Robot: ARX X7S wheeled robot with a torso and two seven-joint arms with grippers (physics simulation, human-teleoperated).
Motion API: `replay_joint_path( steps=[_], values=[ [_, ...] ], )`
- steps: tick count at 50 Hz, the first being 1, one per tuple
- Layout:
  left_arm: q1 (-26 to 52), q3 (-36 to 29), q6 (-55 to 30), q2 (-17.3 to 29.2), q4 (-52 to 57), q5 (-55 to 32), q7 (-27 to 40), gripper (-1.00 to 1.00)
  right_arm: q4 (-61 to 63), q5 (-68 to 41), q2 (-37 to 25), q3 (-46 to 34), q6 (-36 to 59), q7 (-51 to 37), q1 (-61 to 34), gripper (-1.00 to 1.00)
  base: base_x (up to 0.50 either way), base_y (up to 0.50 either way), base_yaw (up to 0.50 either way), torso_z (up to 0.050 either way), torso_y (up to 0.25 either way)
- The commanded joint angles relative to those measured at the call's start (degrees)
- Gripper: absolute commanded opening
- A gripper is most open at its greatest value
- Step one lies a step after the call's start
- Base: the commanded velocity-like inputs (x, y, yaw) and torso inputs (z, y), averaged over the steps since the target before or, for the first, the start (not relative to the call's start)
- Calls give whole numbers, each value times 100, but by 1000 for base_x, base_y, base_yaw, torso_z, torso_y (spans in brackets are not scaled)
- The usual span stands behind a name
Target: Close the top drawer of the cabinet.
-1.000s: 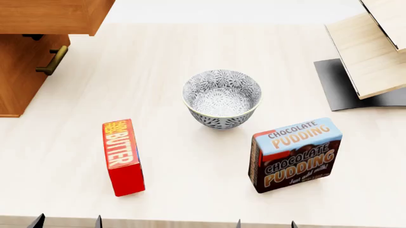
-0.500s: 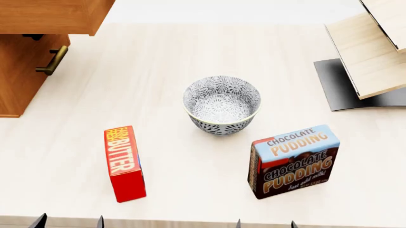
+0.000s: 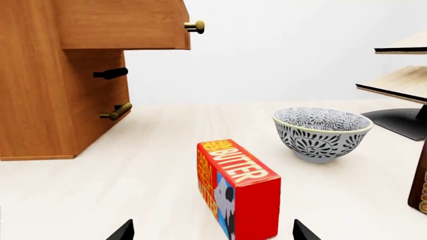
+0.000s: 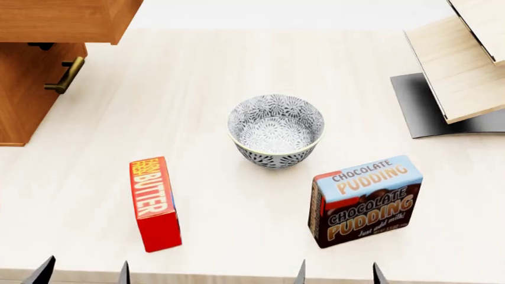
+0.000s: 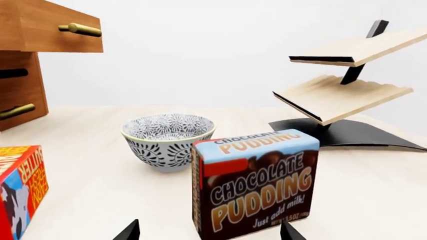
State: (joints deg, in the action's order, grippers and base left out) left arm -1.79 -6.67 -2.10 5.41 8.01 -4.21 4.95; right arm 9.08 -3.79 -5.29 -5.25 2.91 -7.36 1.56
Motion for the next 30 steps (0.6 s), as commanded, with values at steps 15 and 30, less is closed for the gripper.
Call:
replay_joint_path(
  steps=[15,30],
  values=[
    [-97,-133,-1522,350,2957,-143,333,100,3374,145,-373,-300,1953,-268,-234,100,0,0,0,0,0],
    [94,-27,-2474,536,4409,-219,542,100,4915,173,-483,-500,3281,-359,-745,100,0,0,0,0,0]
  ],
)
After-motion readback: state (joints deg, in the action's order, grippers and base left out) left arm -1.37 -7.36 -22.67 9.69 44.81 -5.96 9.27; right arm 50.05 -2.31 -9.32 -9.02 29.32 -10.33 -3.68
